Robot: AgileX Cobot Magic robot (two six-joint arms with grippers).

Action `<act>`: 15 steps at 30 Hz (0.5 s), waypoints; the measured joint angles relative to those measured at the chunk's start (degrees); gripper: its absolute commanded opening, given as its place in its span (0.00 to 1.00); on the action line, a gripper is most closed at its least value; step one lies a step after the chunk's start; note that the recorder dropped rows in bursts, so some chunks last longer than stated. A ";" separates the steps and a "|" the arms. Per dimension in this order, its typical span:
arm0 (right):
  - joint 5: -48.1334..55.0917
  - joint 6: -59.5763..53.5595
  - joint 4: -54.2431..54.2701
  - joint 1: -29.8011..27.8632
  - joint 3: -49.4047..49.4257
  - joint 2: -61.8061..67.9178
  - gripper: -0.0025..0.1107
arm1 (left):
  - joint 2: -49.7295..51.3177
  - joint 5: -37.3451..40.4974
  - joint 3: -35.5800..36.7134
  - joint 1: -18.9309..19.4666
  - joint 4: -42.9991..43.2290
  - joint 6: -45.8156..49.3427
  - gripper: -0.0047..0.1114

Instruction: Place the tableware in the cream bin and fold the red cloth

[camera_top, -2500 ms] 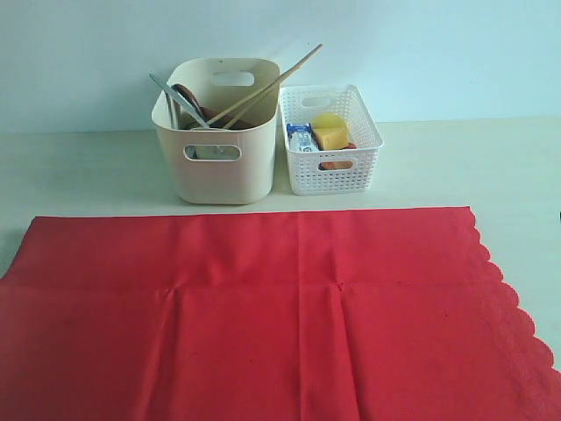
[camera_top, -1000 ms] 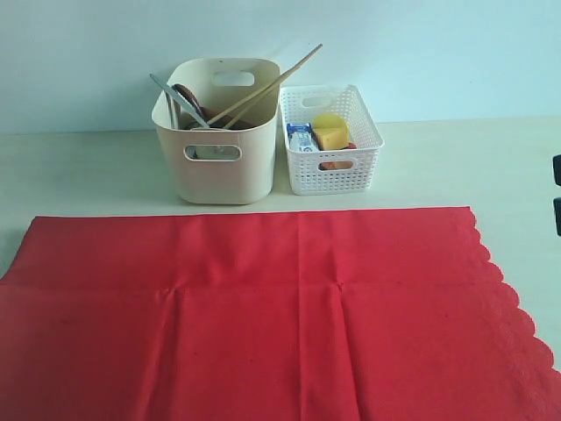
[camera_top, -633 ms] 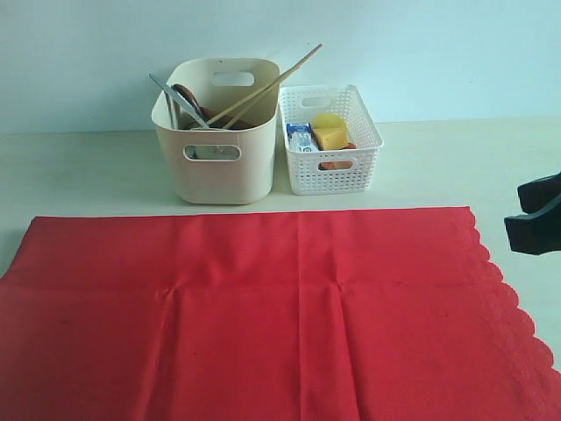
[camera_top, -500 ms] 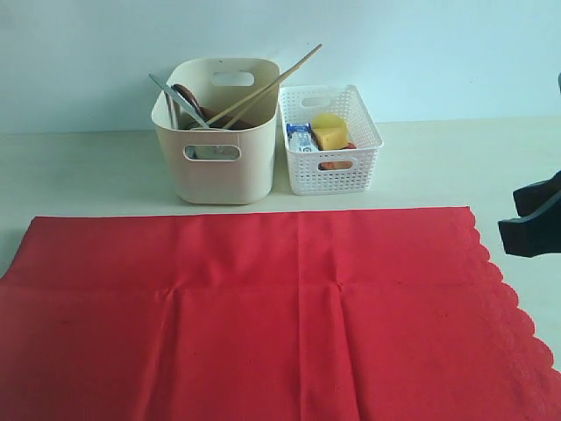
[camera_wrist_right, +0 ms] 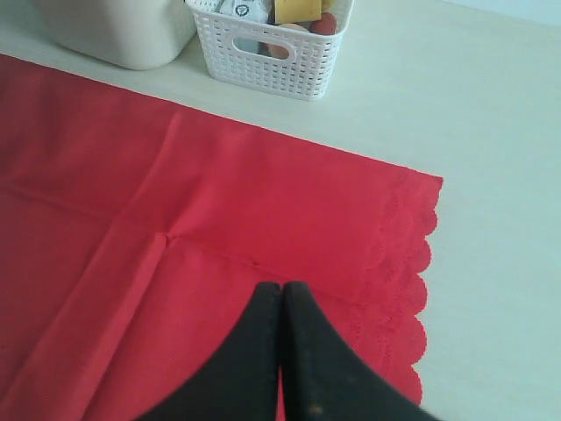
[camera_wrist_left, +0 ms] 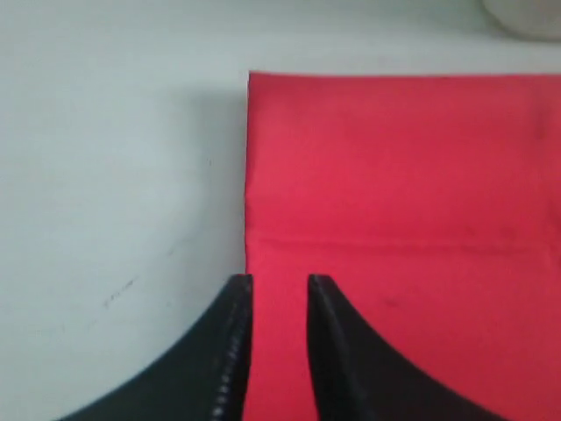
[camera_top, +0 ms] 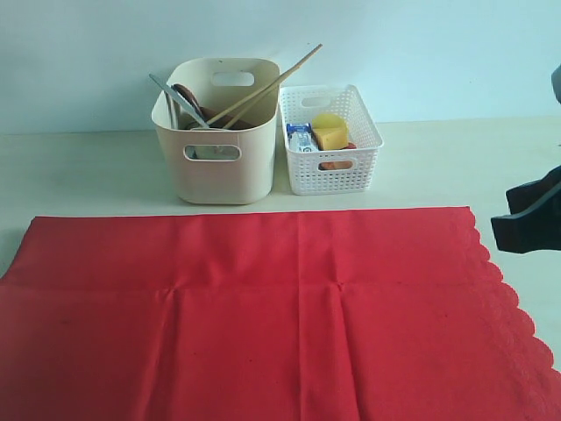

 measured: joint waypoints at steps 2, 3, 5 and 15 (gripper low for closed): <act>0.28 0.03 0.92 0.00 0.00 0.00 0.02 | 2.65 3.41 -0.98 0.00 -0.09 0.00 0.47; 0.65 0.03 1.28 0.00 0.00 0.00 0.02 | 3.68 4.53 -1.25 0.00 -0.09 0.09 0.52; 1.40 0.03 1.78 0.00 0.00 0.00 0.02 | 5.94 6.55 -1.47 0.00 -0.09 0.41 0.61; 2.20 0.03 2.12 0.00 0.00 0.00 0.02 | 13.97 11.65 -4.20 0.00 -0.22 0.89 0.68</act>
